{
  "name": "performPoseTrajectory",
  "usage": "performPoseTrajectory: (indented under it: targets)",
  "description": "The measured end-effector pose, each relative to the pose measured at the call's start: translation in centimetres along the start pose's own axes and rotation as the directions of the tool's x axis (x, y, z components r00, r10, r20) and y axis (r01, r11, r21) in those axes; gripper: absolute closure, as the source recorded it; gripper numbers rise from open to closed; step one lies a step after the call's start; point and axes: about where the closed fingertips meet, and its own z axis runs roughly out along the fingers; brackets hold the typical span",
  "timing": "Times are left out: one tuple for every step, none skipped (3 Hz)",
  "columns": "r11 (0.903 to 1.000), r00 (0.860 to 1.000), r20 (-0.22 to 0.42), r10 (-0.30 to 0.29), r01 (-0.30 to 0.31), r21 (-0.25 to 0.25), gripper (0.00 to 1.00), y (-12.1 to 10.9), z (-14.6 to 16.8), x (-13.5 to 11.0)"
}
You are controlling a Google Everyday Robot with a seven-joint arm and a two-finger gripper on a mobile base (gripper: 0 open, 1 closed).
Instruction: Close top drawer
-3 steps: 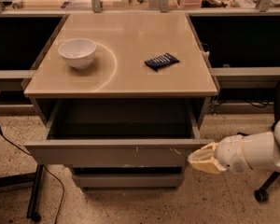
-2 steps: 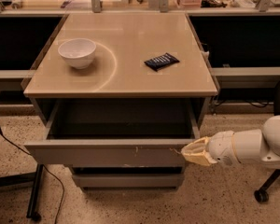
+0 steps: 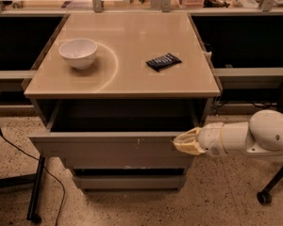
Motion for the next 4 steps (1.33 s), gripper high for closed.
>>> performPoseTrajectory:
  targets:
    - [1.0000,1.000,0.000,0.000,0.000,0.000,1.00,0.0,0.0,0.0]
    - [0.9971,1.000,-0.001,-0.031,0.031,0.070,1.00,-2.4,2.8,-2.1]
    - [0.9971,1.000,-0.001,-0.032,0.032,0.069,1.00,-2.4,2.8,-2.1]
    - [0.9940,0.998,-0.021,-0.056,0.058,0.093,1.00,-3.2,4.0,-2.0]
